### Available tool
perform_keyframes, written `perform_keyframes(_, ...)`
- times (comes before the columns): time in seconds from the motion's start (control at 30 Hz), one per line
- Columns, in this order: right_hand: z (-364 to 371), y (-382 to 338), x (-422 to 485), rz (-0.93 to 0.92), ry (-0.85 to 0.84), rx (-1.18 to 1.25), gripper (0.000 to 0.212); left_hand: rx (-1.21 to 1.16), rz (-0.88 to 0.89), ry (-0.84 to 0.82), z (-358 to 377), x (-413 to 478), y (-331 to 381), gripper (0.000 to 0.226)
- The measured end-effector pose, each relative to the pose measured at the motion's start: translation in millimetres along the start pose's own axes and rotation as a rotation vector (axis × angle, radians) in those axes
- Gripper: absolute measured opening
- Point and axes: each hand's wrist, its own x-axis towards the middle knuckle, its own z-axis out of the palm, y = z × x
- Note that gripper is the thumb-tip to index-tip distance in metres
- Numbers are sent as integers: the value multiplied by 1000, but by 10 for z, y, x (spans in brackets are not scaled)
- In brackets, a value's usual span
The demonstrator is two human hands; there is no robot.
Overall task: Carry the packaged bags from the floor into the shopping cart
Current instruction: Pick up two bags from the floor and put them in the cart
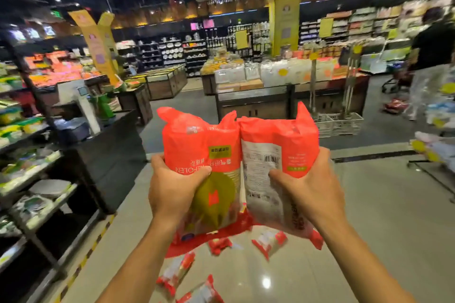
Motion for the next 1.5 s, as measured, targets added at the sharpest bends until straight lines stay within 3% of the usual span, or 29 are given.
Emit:
perform_keyframes(0.43,-2295,1150,194,267,615,-185,75,-221,209,-606,2685,-871,1386,94)
perform_keyframes(0.73,-3090,1393,-199,520,940,-424,72,-348,328,-988,3808,-1603,1962,83)
perform_keyframes(0.9,-3197,1325,-338,618,1104,-474,69,-418,365,-1197,4165,-1859,2183,74)
perform_keyframes(1.07,-3201,1256,-425,698,1239,-553,71,-510,392,-1356,4396,-2052,2350,87)
perform_keyframes(1.27,-3187,1186,-700,784,1390,-586,72,-589,421,-1531,4424,-2403,2514,85)
perform_keyframes(1.5,-3443,1227,-1074,855,1524,-624,72,-617,502,-1633,4507,-3071,2749,89)
